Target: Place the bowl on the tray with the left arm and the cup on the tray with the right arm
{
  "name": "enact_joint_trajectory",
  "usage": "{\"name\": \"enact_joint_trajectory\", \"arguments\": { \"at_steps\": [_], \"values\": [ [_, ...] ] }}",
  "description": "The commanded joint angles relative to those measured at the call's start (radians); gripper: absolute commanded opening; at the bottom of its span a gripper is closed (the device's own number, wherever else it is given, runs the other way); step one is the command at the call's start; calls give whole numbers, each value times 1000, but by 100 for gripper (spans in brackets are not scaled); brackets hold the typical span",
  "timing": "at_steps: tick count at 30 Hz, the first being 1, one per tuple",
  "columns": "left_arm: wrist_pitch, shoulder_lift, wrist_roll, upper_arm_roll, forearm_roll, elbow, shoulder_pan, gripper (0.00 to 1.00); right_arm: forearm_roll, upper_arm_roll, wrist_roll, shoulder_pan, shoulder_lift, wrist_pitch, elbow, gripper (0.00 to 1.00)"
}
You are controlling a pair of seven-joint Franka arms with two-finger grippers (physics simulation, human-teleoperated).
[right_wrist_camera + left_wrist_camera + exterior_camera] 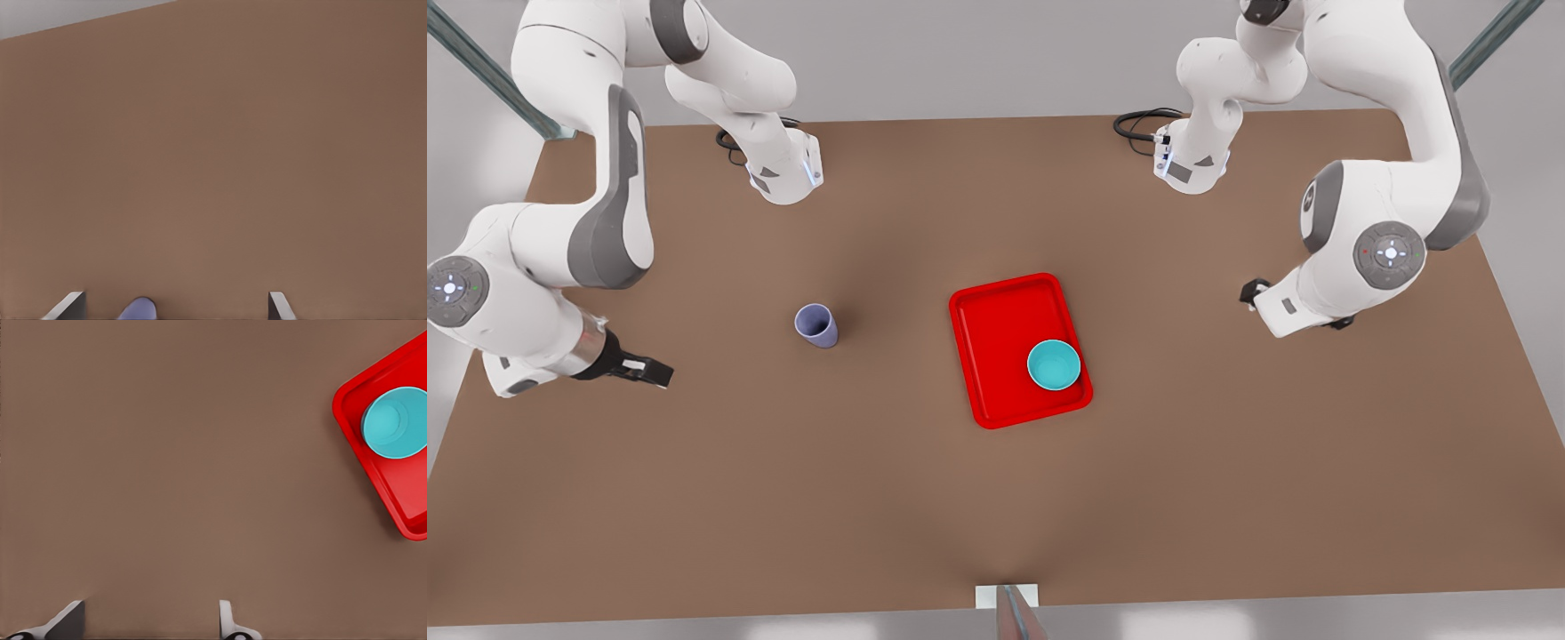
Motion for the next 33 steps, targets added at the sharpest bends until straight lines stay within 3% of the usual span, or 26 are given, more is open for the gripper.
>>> {"name": "enact_joint_trajectory", "arguments": {
  "at_steps": [1,15,18,20,22,24,26,33],
  "values": [
    [-2,0,0,0,36,0,2,100,0,0,0,0,1,0,0,100],
    [-35,-2,0,0,33,1,2,100,5,0,14,0,56,43,-9,100],
    [-35,11,9,5,36,24,2,100,9,3,-6,-46,20,118,-161,100],
    [-37,14,0,5,36,24,2,100,11,19,-8,-37,-177,354,-527,100],
    [-37,12,-1,5,34,24,2,100,11,92,-26,-36,-223,505,-693,100],
    [-34,17,0,5,34,24,2,100,11,97,-68,-38,-172,561,-713,100],
    [-35,18,-3,5,33,24,2,100,9,198,-104,-101,-161,653,-788,100],
    [-26,41,-3,5,31,24,2,100,11,269,-109,-109,-198,624,-914,100]
  ]
}}
